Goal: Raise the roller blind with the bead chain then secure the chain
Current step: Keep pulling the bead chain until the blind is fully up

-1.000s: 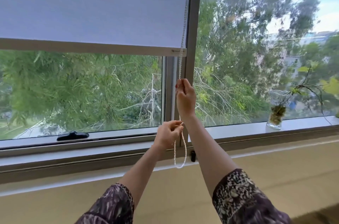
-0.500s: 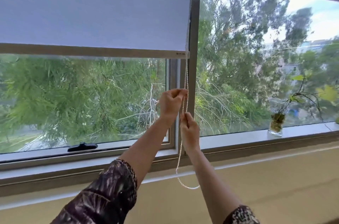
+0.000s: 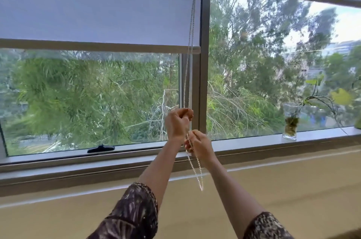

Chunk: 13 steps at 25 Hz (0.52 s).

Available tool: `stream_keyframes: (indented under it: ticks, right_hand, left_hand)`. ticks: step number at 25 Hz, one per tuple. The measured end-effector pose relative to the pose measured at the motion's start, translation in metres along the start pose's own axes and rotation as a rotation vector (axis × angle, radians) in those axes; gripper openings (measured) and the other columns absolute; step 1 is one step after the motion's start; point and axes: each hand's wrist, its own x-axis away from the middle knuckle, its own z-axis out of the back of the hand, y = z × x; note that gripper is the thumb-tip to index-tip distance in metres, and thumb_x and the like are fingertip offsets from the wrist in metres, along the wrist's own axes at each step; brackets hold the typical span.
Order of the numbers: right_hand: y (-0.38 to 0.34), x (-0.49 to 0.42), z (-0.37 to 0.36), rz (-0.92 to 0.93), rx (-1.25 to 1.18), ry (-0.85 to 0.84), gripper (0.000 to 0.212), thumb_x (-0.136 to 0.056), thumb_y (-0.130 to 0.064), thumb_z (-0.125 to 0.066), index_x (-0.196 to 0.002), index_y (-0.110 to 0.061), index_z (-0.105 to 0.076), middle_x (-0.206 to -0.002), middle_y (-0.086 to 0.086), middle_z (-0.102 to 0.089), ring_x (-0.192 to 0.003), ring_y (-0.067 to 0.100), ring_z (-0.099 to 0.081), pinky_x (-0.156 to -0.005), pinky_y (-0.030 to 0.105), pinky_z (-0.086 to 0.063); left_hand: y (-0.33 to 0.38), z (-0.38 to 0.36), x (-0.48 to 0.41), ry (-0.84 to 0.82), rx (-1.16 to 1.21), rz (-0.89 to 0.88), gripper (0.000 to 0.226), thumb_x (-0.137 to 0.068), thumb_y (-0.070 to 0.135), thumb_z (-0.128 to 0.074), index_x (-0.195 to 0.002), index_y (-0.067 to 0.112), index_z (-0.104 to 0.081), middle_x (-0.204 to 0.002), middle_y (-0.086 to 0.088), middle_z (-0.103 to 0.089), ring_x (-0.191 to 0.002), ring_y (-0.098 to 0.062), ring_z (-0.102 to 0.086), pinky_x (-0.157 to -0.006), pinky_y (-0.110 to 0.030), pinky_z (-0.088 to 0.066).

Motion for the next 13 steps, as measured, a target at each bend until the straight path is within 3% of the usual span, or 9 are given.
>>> stream_keyframes:
  ticks: [2, 6, 10, 13]
  right_hand:
    - [-0.023, 0.009, 0.011, -0.014, -0.066, 0.005, 0.025, -0.099, -0.016, -0.043, -0.087, -0.008, -0.064, -0.074, 0.01, -0.065, -0.067, 0.023, -0.059, -0.064, 0.037, -0.049]
    - [-0.089, 0.02, 0.024, 0.037, -0.172, 0.033, 0.026, -0.099, -0.024, -0.046, -0.098, -0.005, -0.064, -0.088, 0.015, -0.067, -0.076, 0.023, -0.062, -0.072, 0.034, -0.053]
    - [-0.155, 0.042, 0.027, 0.133, -0.254, 0.077, 0.026, -0.1, -0.019, -0.044, -0.108, 0.0, -0.06, -0.077, 0.005, -0.064, -0.062, 0.012, -0.06, -0.052, 0.02, -0.052]
    - [-0.179, 0.06, 0.029, 0.198, -0.237, 0.196, 0.024, -0.101, -0.013, -0.039, -0.1, -0.002, -0.061, -0.069, -0.001, -0.053, -0.055, 0.008, -0.046, -0.046, 0.021, -0.037]
  left_hand:
    - [0.001, 0.008, 0.025, 0.01, -0.05, 0.003, 0.008, -0.084, 0.009, -0.069, -0.088, 0.01, -0.076, -0.075, 0.0, -0.074, -0.065, -0.016, -0.069, -0.057, -0.017, -0.056]
    - [0.011, 0.016, 0.084, 0.01, -0.116, 0.023, 0.01, -0.083, 0.014, -0.07, -0.088, 0.01, -0.078, -0.075, -0.006, -0.077, -0.059, -0.015, -0.065, -0.055, -0.024, -0.049]
    - [0.036, 0.015, 0.136, 0.027, -0.189, 0.029, 0.012, -0.083, 0.01, -0.068, -0.082, 0.014, -0.079, -0.074, 0.001, -0.076, -0.049, 0.007, -0.052, -0.046, -0.002, -0.035]
    - [0.053, 0.02, 0.158, -0.011, -0.158, 0.062, 0.015, -0.085, 0.008, -0.066, -0.08, 0.014, -0.079, -0.072, 0.001, -0.076, -0.045, 0.009, -0.053, -0.044, -0.001, -0.035]
